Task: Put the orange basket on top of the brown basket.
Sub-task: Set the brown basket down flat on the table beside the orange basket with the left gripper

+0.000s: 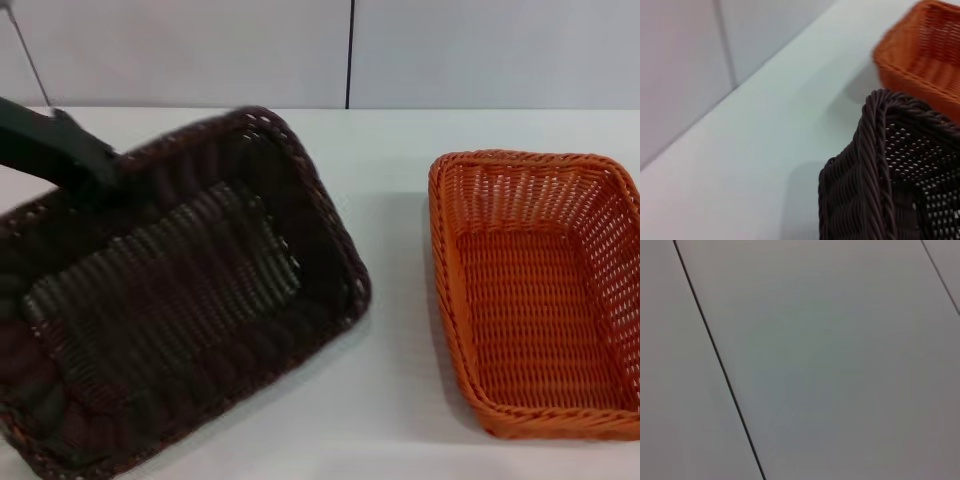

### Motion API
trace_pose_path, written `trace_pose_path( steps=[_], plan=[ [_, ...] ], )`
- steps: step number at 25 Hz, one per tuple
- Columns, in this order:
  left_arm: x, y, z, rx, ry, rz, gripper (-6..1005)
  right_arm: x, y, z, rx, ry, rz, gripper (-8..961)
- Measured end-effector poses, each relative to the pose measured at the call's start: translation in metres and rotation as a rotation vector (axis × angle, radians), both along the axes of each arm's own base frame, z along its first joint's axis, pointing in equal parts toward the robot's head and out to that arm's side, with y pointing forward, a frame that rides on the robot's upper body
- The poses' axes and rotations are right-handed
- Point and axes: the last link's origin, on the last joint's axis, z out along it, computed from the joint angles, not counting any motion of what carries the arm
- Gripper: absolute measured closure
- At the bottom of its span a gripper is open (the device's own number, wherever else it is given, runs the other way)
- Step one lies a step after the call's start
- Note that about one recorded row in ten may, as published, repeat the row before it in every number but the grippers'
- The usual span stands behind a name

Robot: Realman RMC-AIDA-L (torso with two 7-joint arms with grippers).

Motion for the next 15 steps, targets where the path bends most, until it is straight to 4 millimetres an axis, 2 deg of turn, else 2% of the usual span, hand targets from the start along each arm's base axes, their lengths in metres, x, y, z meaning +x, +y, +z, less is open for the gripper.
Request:
trace_pose_path(
  steps=[1, 4, 5, 6, 15],
  plan=[
    [0.003, 0.005, -0.018, -0.062, -0.001, -0.019, 813, 0.001, -0.001, 0.0, 0.002, 0.002, -0.003, 287],
    [0.003, 0.009, -0.044, -0.148, -0.006, -0.018, 813, 0.003, -0.003, 0.001, 0.007, 0.005, -0.011, 287],
    [0.003, 0.009, -0.044, -0.148, -0.006, -0.018, 813, 0.004, -0.004, 0.001, 0.007, 0.005, -0.012, 287],
    [0.003, 0.011, -0.068, -0.213, -0.015, -0.026, 812, 0.004, -0.004, 0.001, 0.007, 0.006, -0.014, 287],
    [0.03, 0.019, -0.12, -0.302, -0.129, -0.111, 761, 0.008, -0.004, -0.007, -0.03, 0.029, -0.044, 287]
  ],
)
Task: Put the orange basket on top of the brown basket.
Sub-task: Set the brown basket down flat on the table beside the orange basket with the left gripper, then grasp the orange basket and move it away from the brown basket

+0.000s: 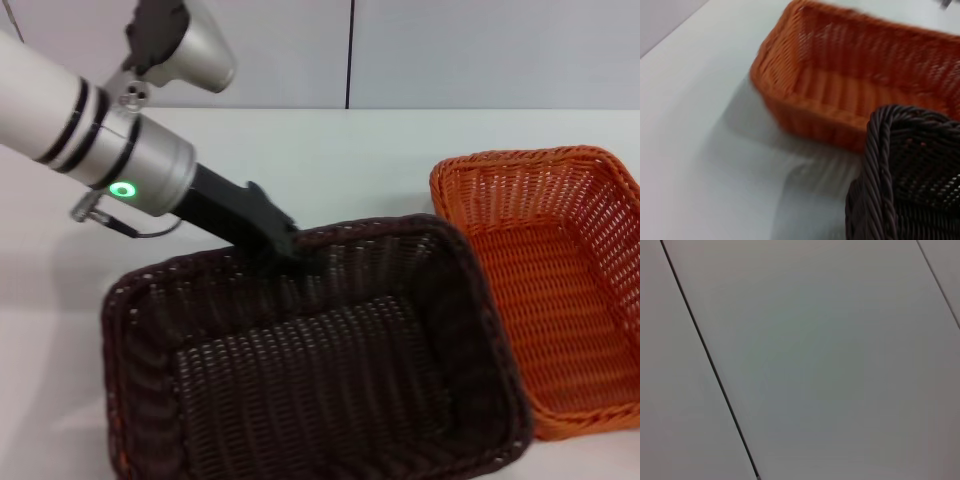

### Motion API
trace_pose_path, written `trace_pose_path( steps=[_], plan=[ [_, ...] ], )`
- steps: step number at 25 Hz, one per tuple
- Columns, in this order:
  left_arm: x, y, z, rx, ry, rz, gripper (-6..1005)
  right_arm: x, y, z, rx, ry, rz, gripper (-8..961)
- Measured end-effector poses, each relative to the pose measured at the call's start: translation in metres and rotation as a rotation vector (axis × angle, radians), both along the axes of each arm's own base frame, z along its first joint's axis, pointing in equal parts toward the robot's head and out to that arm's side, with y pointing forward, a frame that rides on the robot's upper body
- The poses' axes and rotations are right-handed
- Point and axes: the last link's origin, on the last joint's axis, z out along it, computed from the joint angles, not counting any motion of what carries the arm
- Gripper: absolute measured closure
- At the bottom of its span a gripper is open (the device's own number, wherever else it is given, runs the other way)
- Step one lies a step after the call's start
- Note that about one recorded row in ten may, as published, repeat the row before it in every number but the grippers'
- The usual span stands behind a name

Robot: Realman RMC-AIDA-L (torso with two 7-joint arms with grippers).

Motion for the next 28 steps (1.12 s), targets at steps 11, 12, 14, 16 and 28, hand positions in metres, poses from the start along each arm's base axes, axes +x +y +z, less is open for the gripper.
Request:
trace_pose_path(
  steps=[11, 12, 14, 16, 28],
  plan=[
    [0.019, 0.005, -0.014, 0.0, -0.092, -0.017, 681, 0.002, -0.003, -0.001, -0.005, 0.0, -0.006, 287],
    [0.018, 0.006, -0.013, 0.009, -0.103, -0.013, 674, 0.002, -0.003, -0.001, -0.006, 0.003, -0.004, 287],
    [0.019, 0.008, -0.006, 0.051, -0.166, -0.011, 659, 0.001, -0.002, -0.001, -0.013, 0.026, 0.017, 287],
    [0.02, 0.008, 0.001, 0.096, -0.226, -0.023, 580, -0.003, -0.001, 0.002, -0.04, 0.056, 0.089, 288],
    [0.007, -0.005, 0.05, 0.365, -0.631, -0.132, 226, -0.103, 0.026, 0.053, -1.124, -0.114, 0.681, 288]
  ],
)
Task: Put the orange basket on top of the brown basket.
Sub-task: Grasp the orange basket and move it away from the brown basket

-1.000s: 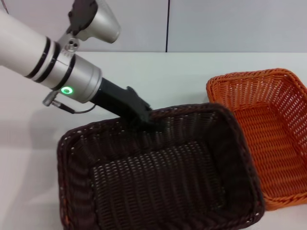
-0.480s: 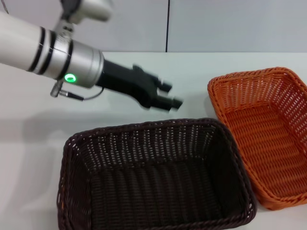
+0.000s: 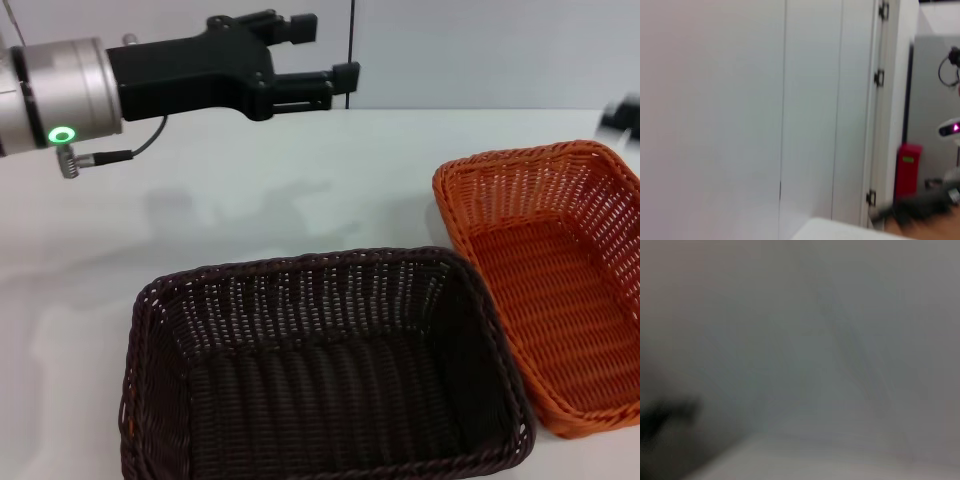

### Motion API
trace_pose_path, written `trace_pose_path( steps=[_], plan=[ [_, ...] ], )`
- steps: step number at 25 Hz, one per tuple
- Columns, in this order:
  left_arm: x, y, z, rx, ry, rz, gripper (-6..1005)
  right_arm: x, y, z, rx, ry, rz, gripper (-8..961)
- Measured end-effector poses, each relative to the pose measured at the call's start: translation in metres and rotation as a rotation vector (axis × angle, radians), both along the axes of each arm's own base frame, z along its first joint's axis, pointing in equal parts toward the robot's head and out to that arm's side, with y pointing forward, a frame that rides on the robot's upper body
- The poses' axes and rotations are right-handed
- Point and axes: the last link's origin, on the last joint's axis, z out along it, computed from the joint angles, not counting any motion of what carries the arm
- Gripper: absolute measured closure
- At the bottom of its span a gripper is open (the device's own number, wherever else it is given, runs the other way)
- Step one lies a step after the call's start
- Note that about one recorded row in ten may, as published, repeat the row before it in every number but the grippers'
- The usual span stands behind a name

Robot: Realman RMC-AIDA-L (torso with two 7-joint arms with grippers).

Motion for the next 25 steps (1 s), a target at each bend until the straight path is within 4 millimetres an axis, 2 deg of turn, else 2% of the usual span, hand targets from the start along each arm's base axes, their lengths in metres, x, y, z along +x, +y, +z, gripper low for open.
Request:
trace_pose_path(
  steps=[1, 2, 3, 7, 11, 16, 18, 25],
  plan=[
    [-0.002, -0.001, 0.001, 0.006, -0.016, 0.002, 205, -0.005, 0.0, -0.001, -0.066, -0.062, 0.019, 288],
    [-0.003, -0.002, 0.003, 0.01, -0.027, 0.002, 195, -0.014, -0.001, -0.004, -0.197, -0.221, 0.049, 288],
    [-0.004, -0.003, 0.003, 0.01, -0.03, 0.003, 186, -0.014, -0.001, -0.004, -0.197, -0.221, 0.049, 287],
    [-0.006, -0.004, 0.004, 0.013, -0.038, 0.009, 157, -0.023, -0.001, -0.017, -0.403, -0.527, 0.033, 288],
    [-0.006, -0.004, 0.004, 0.013, -0.042, 0.011, 157, -0.031, -0.002, -0.031, -0.517, -0.701, 0.038, 288],
    [-0.009, -0.004, 0.001, 0.003, -0.057, 0.03, 157, -0.049, -0.013, -0.052, -0.684, -0.795, 0.098, 287],
    [-0.009, -0.003, 0.006, 0.013, -0.095, 0.038, 157, -0.055, -0.019, -0.06, -0.738, -0.842, 0.117, 287],
    [-0.01, -0.003, 0.011, 0.023, -0.121, 0.044, 157, -0.072, -0.04, -0.086, -0.86, -0.933, 0.184, 288]
  ],
)
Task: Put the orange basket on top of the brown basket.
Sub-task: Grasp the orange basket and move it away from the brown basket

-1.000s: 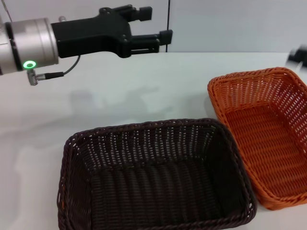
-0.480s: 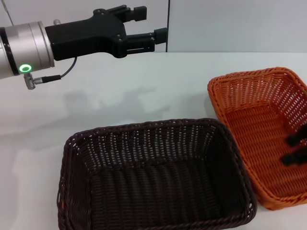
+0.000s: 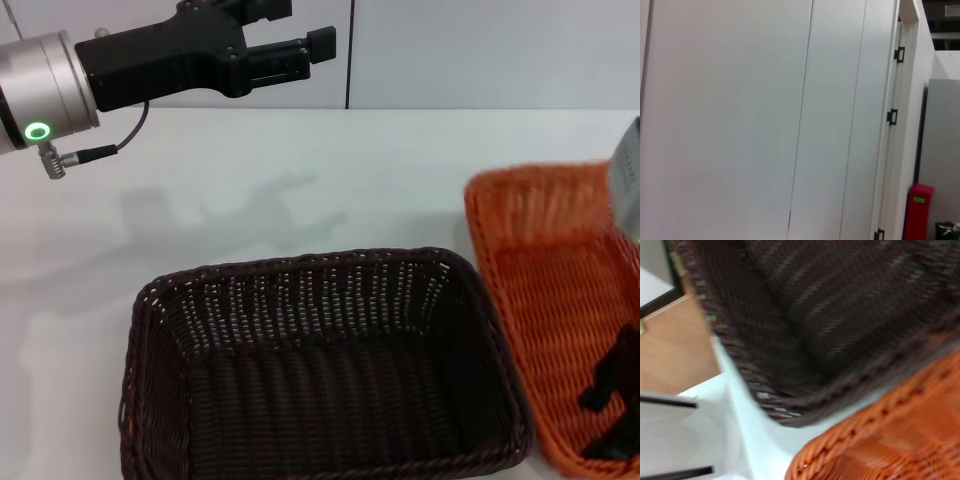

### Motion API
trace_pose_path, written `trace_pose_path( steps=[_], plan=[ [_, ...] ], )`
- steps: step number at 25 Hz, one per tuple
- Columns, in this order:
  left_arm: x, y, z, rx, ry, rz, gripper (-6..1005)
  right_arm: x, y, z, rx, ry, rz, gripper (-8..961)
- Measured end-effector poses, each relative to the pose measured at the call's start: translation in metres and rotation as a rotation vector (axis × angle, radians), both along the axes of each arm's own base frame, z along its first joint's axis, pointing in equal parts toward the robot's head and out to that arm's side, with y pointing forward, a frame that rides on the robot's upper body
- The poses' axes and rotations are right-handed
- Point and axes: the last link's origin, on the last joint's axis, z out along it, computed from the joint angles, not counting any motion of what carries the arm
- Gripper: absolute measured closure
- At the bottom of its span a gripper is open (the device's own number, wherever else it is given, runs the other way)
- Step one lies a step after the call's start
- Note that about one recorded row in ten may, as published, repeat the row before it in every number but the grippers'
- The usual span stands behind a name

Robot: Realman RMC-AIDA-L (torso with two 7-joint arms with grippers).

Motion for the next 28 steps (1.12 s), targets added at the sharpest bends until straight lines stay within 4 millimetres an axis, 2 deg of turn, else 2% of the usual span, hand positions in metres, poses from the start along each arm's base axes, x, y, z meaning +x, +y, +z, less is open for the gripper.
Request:
trace_pose_path(
  steps=[8, 16, 20, 23, 25, 26, 27, 28],
  plan=[
    [-0.002, 0.001, -0.001, 0.0, -0.004, 0.01, 157, -0.018, -0.018, -0.012, -0.174, 0.015, 0.018, 289],
    [-0.01, 0.004, 0.008, 0.031, -0.031, 0.043, 157, -0.041, -0.037, -0.029, -0.367, 0.032, 0.057, 293],
    [-0.013, 0.004, 0.008, 0.032, -0.038, 0.056, 157, -0.048, -0.037, -0.03, -0.384, 0.065, 0.073, 292],
    [-0.016, 0.003, 0.008, 0.031, -0.044, 0.065, 157, -0.054, -0.029, -0.016, -0.342, 0.091, 0.095, 292],
    [-0.017, 0.003, 0.008, 0.03, -0.046, 0.068, 157, -0.059, -0.02, 0.0, -0.277, 0.11, 0.122, 292],
    [-0.017, 0.004, 0.008, 0.031, -0.046, 0.069, 157, -0.065, -0.009, 0.019, -0.176, 0.139, 0.159, 292],
    [-0.017, 0.004, 0.009, 0.032, -0.046, 0.07, 157, -0.065, -0.009, 0.019, -0.176, 0.139, 0.159, 292],
    [-0.017, 0.004, 0.009, 0.032, -0.046, 0.07, 157, -0.068, -0.003, 0.031, -0.11, 0.153, 0.175, 293]
  ],
)
